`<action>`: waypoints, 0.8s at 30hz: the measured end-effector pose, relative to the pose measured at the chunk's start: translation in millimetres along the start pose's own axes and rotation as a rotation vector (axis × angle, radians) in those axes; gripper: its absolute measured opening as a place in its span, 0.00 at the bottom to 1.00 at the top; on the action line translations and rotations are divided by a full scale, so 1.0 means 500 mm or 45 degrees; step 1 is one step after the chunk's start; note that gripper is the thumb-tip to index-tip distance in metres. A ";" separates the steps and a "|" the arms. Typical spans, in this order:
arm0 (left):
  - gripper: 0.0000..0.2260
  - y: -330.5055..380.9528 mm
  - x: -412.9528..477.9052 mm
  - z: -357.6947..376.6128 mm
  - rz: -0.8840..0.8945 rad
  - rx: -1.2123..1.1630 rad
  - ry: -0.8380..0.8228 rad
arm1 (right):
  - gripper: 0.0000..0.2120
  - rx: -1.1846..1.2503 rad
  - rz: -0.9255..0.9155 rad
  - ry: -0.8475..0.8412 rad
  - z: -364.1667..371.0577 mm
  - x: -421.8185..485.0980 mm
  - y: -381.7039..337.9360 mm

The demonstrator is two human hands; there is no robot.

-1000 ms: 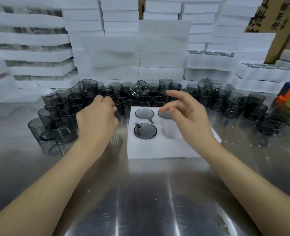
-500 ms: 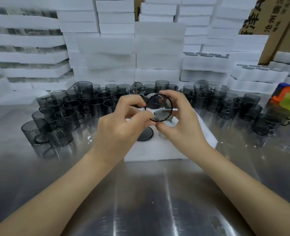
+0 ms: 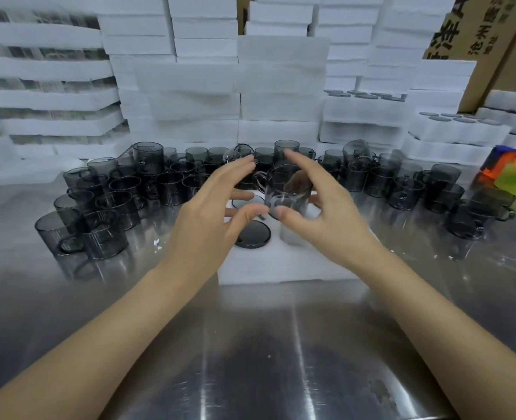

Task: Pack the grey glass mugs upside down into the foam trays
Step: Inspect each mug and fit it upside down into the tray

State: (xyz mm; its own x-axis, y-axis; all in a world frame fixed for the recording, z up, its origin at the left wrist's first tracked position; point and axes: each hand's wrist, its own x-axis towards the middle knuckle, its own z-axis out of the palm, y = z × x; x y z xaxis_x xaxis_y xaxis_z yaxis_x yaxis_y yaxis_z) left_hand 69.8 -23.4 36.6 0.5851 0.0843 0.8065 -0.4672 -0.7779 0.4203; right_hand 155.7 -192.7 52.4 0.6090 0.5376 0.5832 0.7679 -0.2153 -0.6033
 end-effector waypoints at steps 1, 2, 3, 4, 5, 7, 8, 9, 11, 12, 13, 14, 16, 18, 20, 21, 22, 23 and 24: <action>0.23 -0.001 0.000 0.000 -0.040 0.017 -0.002 | 0.30 -0.044 0.053 -0.015 -0.009 0.003 0.002; 0.22 -0.001 0.000 0.000 -0.084 0.048 -0.006 | 0.29 -0.102 0.102 -0.033 -0.017 0.006 0.003; 0.19 -0.003 -0.002 0.002 -0.135 0.077 -0.008 | 0.29 -0.177 0.152 -0.058 -0.024 0.009 0.004; 0.17 -0.005 -0.003 0.004 -0.194 0.081 -0.004 | 0.30 -0.275 0.198 -0.088 -0.030 0.010 0.003; 0.16 -0.006 -0.005 0.007 -0.259 0.047 0.010 | 0.31 -0.398 0.230 -0.118 -0.035 0.012 0.004; 0.16 -0.008 -0.004 0.010 -0.372 -0.050 0.040 | 0.33 -0.590 0.244 -0.201 -0.044 0.013 0.007; 0.17 -0.009 -0.004 0.011 -0.412 -0.077 0.040 | 0.33 -0.596 0.242 -0.258 -0.048 0.013 0.010; 0.17 -0.010 -0.003 0.012 -0.441 -0.088 0.032 | 0.32 -0.557 0.242 -0.316 -0.052 0.013 0.011; 0.15 -0.012 -0.005 0.013 -0.471 -0.097 0.010 | 0.32 -0.483 0.259 -0.407 -0.060 0.011 0.012; 0.14 -0.013 -0.006 0.015 -0.472 -0.098 0.004 | 0.32 -0.476 0.269 -0.435 -0.062 0.010 0.012; 0.14 -0.013 -0.007 0.015 -0.469 -0.090 0.001 | 0.31 -0.490 0.271 -0.458 -0.063 0.009 0.012; 0.14 -0.013 -0.007 0.016 -0.462 -0.078 0.000 | 0.31 -0.517 0.268 -0.479 -0.063 0.008 0.012; 0.14 -0.012 -0.008 0.017 -0.441 -0.058 0.003 | 0.31 -0.544 0.277 -0.500 -0.064 0.009 0.013; 0.14 -0.012 -0.007 0.017 -0.422 -0.039 0.007 | 0.32 -0.426 0.275 -0.455 -0.068 0.007 0.014; 0.14 -0.013 -0.005 0.016 -0.422 -0.028 0.002 | 0.32 -0.338 0.146 -0.393 -0.069 0.005 0.015; 0.14 -0.015 -0.004 0.015 -0.431 -0.028 0.002 | 0.32 -0.357 0.054 -0.394 -0.066 0.004 0.013; 0.14 -0.016 -0.004 0.014 -0.441 -0.026 0.004 | 0.31 -0.400 -0.039 -0.421 -0.060 0.002 0.011; 0.14 -0.018 -0.003 0.012 -0.445 -0.016 0.005 | 0.31 -0.465 -0.121 -0.472 -0.050 0.000 0.009; 0.14 -0.020 -0.001 0.009 -0.444 0.014 -0.004 | 0.32 -0.546 -0.177 -0.534 -0.039 -0.003 0.009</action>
State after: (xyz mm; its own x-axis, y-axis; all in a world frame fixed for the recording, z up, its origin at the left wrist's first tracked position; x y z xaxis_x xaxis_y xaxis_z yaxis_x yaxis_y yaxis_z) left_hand 77.0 -18.5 30.1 0.7103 0.3442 0.6140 -0.2317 -0.7093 0.6657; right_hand 162.1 -210.2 59.3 0.4342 0.8403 0.3245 0.8991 -0.3821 -0.2136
